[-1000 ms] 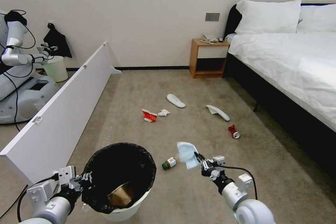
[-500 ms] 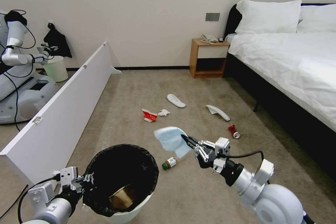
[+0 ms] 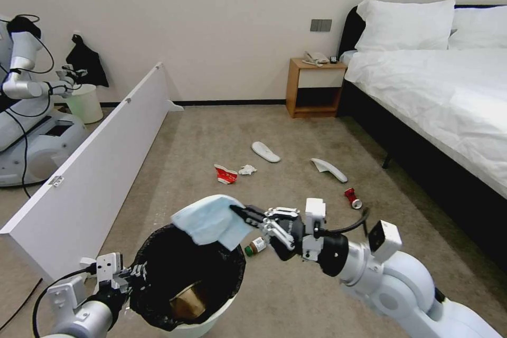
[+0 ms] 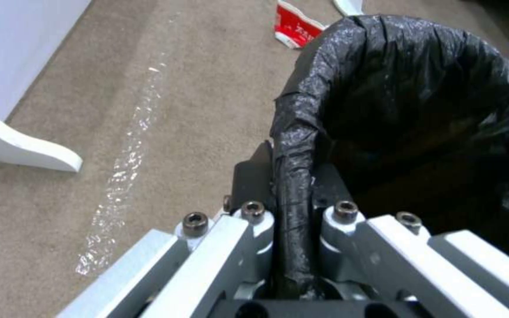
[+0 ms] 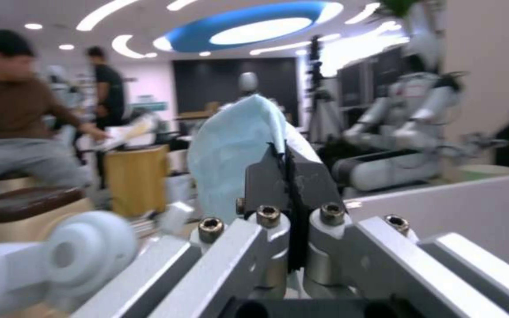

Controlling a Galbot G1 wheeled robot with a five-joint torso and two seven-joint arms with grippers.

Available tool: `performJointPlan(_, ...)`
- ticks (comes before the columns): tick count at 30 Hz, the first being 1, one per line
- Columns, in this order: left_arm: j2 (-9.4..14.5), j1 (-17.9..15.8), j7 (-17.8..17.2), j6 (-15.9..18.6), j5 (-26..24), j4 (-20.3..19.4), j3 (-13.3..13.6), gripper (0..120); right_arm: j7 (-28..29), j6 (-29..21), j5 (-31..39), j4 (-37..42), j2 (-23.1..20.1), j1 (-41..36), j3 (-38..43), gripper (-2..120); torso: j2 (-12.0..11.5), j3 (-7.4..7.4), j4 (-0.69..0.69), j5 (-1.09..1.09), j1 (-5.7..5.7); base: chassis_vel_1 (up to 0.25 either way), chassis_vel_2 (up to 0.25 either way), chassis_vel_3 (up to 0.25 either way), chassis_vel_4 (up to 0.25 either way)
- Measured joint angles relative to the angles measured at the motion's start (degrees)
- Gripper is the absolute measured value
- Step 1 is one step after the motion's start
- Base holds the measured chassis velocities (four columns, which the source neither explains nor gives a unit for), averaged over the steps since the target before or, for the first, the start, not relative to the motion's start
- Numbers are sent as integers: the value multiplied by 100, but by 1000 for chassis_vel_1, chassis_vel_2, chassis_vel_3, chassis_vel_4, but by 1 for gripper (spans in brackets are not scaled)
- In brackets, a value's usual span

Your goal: Pick up the trash bin, then pick up the garbage from the floor and place it into the trash bin.

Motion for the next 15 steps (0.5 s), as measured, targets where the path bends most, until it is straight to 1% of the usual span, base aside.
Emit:
performJointPlan(2, 1, -5, 5, 1, -10, -1, 2, 4, -139, 1, 47, -130, 49, 280, -276, 0, 0, 0, 0, 0, 0, 0, 0, 0, 0)
performJointPlan(3, 1, -5, 5, 1, -10, -1, 2, 4, -139, 1, 47, -130, 49, 280, -276, 0, 0, 0, 0, 0, 0, 0, 0, 0, 0)
performJointPlan(4, 6, -5, 8, 3, -23, -3, 2, 4, -169, -1, 75, -279, 119, 584, -564, 0, 0, 0, 1, 0, 0, 0, 0, 0, 0)
performJointPlan(5, 6, -5, 8, 3, -23, -3, 2, 4, -169, -1, 75, -279, 119, 584, -564, 0, 0, 0, 1, 0, 0, 0, 0, 0, 0)
performJointPlan(7, 19, -16, 9, 5, -41, -4, -19, 4, -156, -41, 54, -407, 141, 841, -865, 0, 0, 0, 2, -1, 0, 0, 0, 0, 0)
performJointPlan(12, 37, -31, 9, 10, -74, -7, -43, 4, 60, -137, -80, -558, 115, 896, -1123, 0, 0, 0, -2, 0, 0, 0, 0, 0, 0)
performJointPlan(15, 49, -39, 9, 12, -81, -7, -56, 4, 212, -195, -189, -649, 123, 878, -1183, 0, 0, 0, -1, 0, 0, 0, 0, 0, 0)
